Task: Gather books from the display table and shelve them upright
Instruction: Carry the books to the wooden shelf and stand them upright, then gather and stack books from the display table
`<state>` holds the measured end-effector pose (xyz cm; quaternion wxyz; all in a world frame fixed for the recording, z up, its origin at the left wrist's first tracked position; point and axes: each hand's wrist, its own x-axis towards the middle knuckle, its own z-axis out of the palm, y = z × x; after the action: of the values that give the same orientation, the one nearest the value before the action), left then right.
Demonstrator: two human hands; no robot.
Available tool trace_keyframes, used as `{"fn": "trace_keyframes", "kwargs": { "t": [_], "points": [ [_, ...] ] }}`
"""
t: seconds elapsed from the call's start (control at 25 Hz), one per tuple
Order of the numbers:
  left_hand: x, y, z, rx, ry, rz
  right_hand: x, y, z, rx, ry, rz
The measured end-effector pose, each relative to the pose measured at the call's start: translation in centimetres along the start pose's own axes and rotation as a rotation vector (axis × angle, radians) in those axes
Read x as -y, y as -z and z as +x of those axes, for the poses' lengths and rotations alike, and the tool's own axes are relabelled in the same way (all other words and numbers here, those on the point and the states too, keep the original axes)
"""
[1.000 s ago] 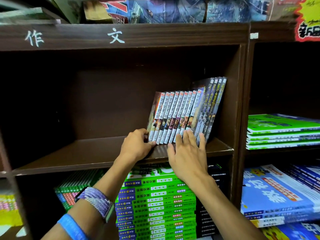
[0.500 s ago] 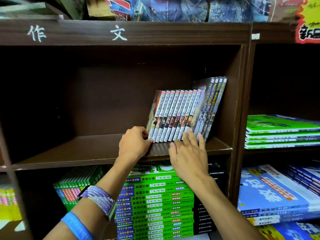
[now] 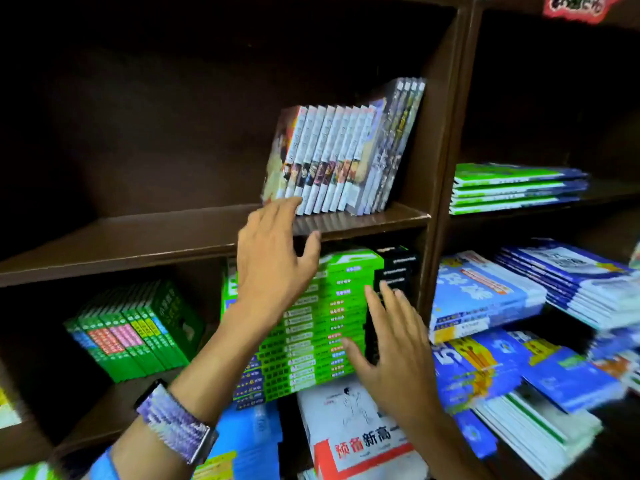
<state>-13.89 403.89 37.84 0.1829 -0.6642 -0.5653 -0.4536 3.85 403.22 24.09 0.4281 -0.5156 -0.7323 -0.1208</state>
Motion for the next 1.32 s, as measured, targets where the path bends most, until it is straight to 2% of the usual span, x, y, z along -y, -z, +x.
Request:
{"fn": "trace_keyframes", "kwargs": {
  "t": [0.2,0.36,0.48,0.68,0.8,0.96,1.04,1.2,1.32],
  "points": [
    [-3.7,-3.8,-9.2,0.158,-0.143,-0.233,-0.9,0.9,-16.8,0.144,-0.430,-0.164],
    [-8.0,-6.4,-16.8,0.462,-0.173,-0.389,0.2,5.4,-29.4,0.251,-0.748,-0.363],
    [-12.3,-7.5,-23.1,0.641,-0.242,-0.466,1.8,10.1,-37.4,0.315,-1.000,-0.417],
    [-22.6,-4.6,-38.9,1.026,-0.382,-0.609,6.6,19.1,-52.5,0.329,-1.527,-0.457],
    [-28.9,-0.4,-48.7,1.227,-0.545,-0.654,10.8,23.2,-60.9,0.302,-1.737,-0.530],
    [-35.9,5.8,-59.8,1.407,-0.763,-0.678,16.0,26.9,-69.3,0.103,-1.941,-0.530],
    [-37.9,8.7,-64.5,1.507,-0.817,-0.693,18.2,28.6,-73.0,0.031,-2.023,-0.495],
    [-38.3,12.0,-70.6,1.617,-0.897,-0.778,21.5,30.1,-77.5,-0.191,-2.131,-0.461],
    [-37.8,14.1,-75.7,1.817,-1.062,-0.790,23.6,29.8,-81.0,-0.389,-2.334,-0.384]
  ]
}}
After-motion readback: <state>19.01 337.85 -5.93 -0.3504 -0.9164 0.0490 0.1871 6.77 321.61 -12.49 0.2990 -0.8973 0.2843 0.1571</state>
